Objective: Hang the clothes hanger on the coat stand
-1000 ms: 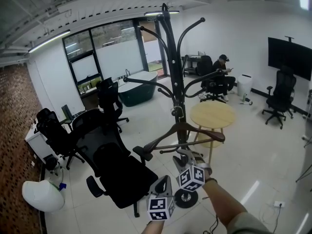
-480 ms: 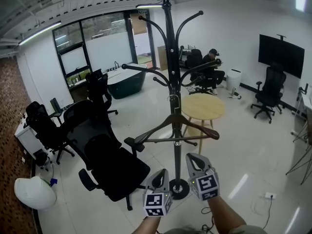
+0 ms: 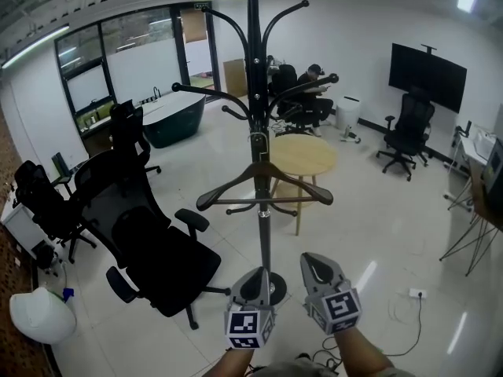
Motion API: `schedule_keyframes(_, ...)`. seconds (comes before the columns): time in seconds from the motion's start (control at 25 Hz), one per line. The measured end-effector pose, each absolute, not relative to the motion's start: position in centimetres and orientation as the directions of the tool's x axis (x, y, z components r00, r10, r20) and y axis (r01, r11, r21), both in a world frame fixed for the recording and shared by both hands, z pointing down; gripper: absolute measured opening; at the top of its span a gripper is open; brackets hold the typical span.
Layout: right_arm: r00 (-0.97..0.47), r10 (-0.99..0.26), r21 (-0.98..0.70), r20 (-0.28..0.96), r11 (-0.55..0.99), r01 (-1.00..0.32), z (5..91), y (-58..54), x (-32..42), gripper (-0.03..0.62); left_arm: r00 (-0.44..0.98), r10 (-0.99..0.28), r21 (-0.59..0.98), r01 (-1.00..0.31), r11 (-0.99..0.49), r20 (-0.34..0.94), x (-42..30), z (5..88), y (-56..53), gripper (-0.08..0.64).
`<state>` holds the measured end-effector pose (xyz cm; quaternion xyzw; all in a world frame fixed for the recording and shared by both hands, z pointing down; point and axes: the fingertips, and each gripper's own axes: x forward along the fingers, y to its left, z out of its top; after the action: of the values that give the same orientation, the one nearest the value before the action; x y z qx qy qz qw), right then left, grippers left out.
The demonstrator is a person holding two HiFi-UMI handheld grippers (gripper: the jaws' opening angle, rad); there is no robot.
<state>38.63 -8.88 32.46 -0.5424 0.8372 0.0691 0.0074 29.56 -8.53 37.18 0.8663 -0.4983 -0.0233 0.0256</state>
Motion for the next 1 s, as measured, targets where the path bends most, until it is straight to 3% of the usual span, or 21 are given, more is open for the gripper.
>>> schedule_keyframes(0.72,-0.455,-0.89,-0.009,-0.03,0.455,-0.89,41.8,-9.4,50.9,0.0,0.383,-0.921,0.004,-0.923,-0.384,0.07,39.1,44.3,-7.7,0.006)
schedule_keyframes(1.0,-0.442,-0.897,-0.045,-0.002,0.441,-0.896,44.3,-8.4,50.5,0.0,0.419,-0.892,0.007,-0.905,-0.424,0.172,39.3,49.6,-6.5,0.006)
